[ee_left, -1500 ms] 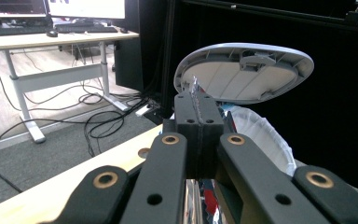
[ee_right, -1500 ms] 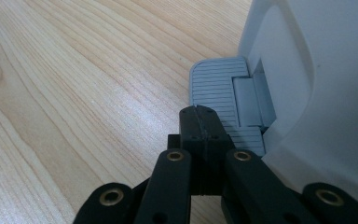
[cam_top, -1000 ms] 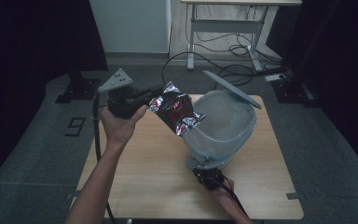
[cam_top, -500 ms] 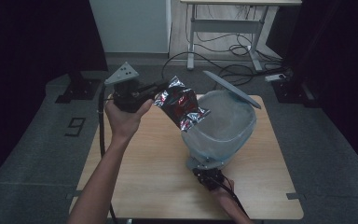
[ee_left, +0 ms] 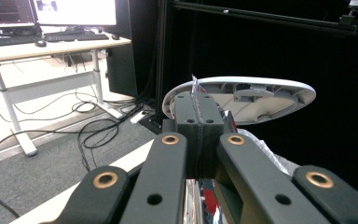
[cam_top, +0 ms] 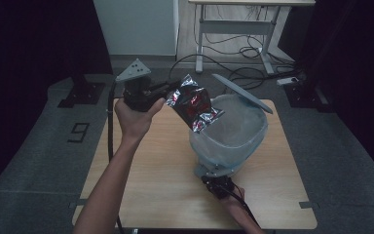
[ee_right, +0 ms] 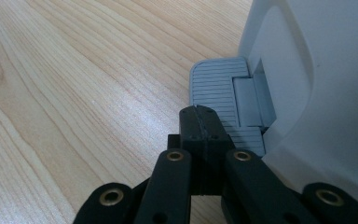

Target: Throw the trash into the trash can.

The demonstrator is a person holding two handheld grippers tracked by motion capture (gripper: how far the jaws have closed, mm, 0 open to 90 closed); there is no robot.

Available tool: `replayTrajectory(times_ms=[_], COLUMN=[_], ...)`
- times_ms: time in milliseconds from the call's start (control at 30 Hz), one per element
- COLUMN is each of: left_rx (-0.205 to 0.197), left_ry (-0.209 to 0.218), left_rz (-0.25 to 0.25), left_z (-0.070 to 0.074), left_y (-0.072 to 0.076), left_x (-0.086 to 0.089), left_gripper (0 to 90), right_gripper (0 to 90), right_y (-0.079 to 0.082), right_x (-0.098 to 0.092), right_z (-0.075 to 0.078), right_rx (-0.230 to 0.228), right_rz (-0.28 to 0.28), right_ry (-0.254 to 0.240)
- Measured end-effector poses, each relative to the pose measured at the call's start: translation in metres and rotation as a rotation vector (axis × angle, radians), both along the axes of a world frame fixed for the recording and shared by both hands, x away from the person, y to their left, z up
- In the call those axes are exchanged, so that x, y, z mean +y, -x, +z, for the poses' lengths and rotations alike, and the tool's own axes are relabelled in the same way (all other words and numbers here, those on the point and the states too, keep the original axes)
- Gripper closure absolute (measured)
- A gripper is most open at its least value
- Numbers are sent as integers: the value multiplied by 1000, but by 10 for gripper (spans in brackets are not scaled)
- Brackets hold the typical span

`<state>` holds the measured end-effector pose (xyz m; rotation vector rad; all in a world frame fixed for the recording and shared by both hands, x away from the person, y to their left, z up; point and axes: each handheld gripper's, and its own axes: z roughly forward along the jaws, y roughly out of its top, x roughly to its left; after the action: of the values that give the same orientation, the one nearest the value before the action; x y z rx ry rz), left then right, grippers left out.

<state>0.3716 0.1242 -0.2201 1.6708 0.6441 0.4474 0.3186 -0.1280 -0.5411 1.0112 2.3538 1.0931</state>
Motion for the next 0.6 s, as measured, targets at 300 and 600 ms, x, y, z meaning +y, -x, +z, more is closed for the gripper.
replayTrajectory(times_ms=[300,600], left_rx=[0,2], left_ry=[-10,-10], left_rz=[-2,-8], left_z=[-1,0], left_y=[-3,-11], left_x=[-6,-13], left_gripper=[900,900], right_gripper=[900,900], right_y=[0,0], right_x=[0,0], right_z=[0,0], right_rx=[-4,-4], right_rz=[3,3], right_ry=[2,2])
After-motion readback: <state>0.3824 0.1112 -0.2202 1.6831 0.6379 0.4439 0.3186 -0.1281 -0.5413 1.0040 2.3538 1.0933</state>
